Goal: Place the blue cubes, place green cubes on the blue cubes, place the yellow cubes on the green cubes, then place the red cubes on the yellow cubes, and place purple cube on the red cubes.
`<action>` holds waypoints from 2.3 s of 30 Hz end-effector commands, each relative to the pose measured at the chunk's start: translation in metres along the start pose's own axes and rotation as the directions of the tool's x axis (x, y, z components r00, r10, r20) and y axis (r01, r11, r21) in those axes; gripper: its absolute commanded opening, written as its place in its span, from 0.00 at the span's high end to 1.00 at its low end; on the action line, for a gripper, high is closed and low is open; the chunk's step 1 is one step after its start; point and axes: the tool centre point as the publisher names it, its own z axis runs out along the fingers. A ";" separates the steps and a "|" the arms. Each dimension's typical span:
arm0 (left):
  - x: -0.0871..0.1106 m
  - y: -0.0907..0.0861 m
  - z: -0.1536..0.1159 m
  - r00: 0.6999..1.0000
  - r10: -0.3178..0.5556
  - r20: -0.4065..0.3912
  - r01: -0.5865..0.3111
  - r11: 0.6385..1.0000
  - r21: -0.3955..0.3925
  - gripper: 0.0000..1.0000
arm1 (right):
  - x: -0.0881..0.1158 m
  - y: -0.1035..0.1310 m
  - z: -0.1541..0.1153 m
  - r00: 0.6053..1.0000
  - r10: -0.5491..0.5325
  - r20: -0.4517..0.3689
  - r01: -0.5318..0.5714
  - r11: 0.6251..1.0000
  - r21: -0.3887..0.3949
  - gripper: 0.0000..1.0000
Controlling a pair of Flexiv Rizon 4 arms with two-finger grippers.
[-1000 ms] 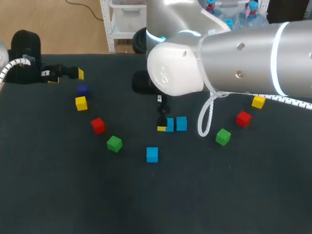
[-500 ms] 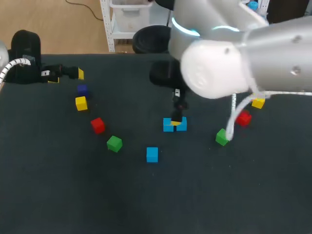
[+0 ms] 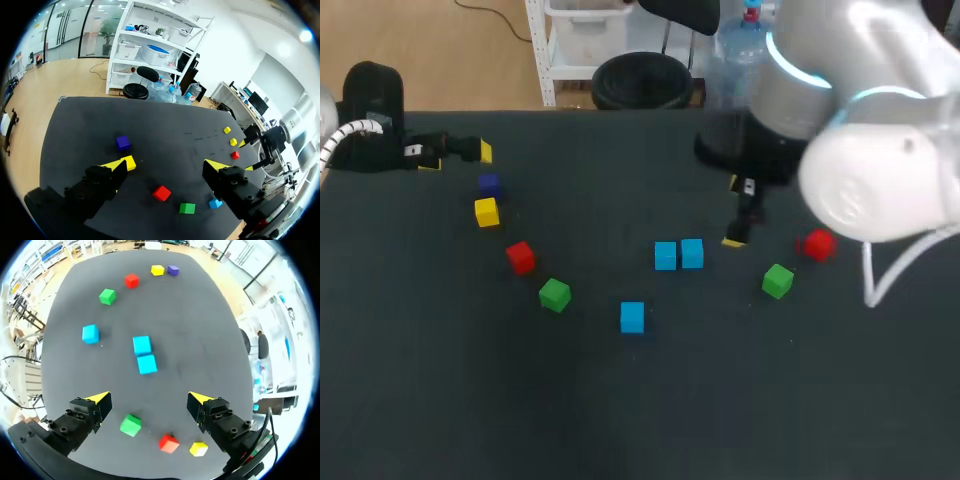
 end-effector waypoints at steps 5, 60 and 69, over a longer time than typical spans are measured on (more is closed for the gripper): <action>0.001 0.002 0.000 1.000 0.002 0.006 -0.002 1.000 0.011 0.00 | 0.038 0.004 -0.021 0.992 0.041 0.121 -0.069 0.968 0.243 0.00; 0.018 -0.014 0.004 0.987 0.125 -0.106 -0.119 0.991 0.057 0.00 | 0.051 0.014 -0.034 0.980 0.075 0.183 -0.128 0.947 0.295 0.00; 0.028 -0.049 0.000 0.826 0.537 -0.169 -0.502 0.838 0.214 0.00 | 0.051 0.014 -0.034 0.980 0.075 0.183 -0.128 0.947 0.295 0.00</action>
